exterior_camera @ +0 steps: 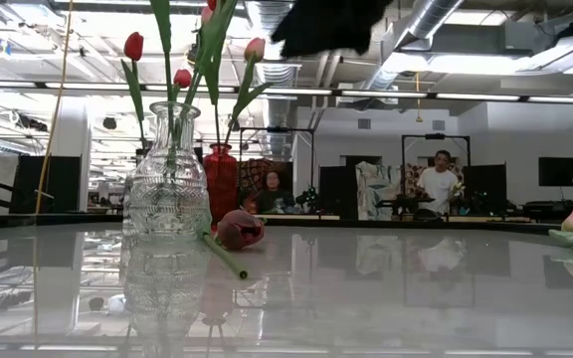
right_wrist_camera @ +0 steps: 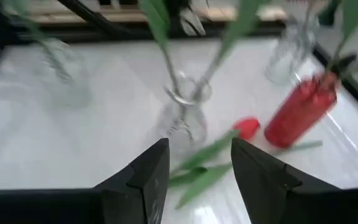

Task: Sort flowers into vase by color
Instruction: Put the dark red tulip into the bottom transparent vase

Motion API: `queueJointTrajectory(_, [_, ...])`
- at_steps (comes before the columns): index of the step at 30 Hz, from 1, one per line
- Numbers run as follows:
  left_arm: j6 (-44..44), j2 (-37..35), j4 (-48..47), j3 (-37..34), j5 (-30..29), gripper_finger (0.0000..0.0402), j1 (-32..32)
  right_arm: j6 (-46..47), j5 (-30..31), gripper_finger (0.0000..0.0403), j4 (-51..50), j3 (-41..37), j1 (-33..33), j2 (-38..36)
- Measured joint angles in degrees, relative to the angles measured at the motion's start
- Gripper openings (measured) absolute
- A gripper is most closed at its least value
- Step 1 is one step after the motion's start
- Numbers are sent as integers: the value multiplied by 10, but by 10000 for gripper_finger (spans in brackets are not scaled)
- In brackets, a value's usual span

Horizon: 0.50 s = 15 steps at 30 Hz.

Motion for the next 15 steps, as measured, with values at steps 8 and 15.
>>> queueJointTrajectory(8, [30,-4,0,0,25,118,52,43,-12,198,36,0,-44,82])
queueJointTrajectory(15, [33,-5,-2,0,35,118,77,104,-24,198,61,0,-73,149])
